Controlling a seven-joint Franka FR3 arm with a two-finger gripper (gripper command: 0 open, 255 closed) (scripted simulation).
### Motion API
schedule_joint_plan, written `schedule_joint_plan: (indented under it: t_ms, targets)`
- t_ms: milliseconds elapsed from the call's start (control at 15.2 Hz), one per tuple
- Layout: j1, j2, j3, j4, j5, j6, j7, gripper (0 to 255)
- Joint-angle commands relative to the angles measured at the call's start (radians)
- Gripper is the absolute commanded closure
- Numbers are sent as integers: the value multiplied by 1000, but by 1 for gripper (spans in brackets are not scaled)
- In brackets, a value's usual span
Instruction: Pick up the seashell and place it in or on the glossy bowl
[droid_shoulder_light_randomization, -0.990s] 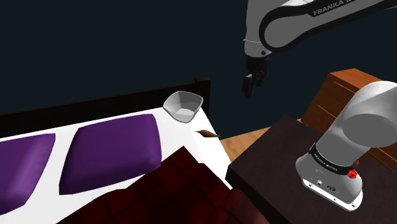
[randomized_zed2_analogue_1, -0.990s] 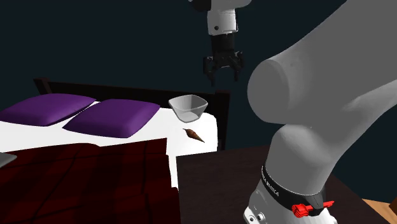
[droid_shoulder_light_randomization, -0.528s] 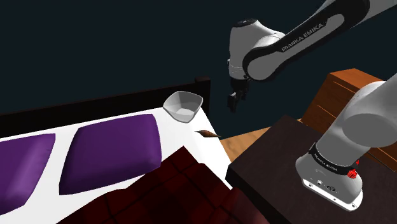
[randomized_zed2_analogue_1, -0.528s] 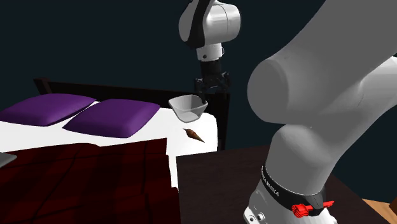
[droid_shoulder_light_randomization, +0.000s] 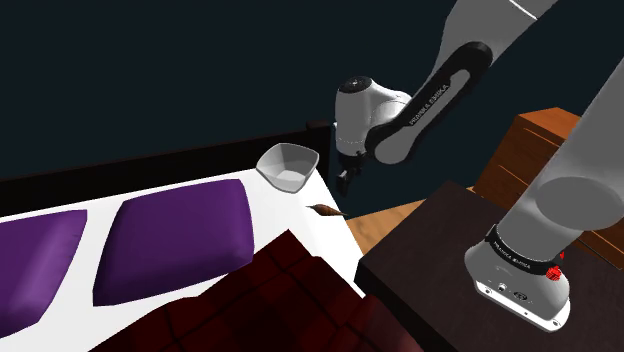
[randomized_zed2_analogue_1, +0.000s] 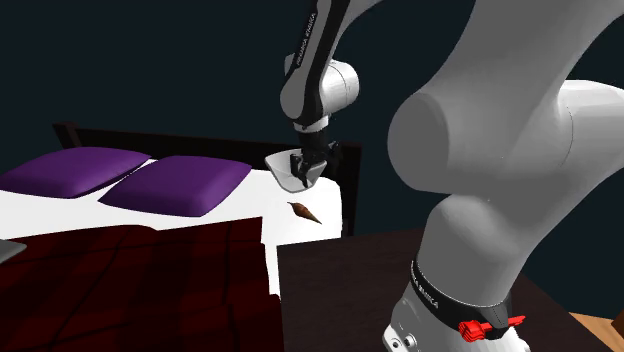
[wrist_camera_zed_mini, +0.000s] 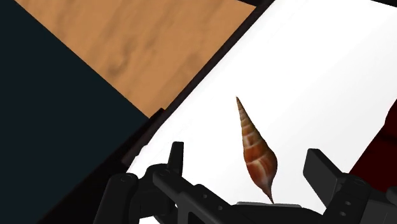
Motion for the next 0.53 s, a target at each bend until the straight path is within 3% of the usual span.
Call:
schedule_joint_plan:
  t_ms: [0, 264, 462]
  targets:
    - [13, 86, -10, 37, -109, 48, 84, 0]
    - [86, 266, -84, 144, -314, 116, 241, 0]
    - [155, 392, -148, 238, -427, 156, 331, 0]
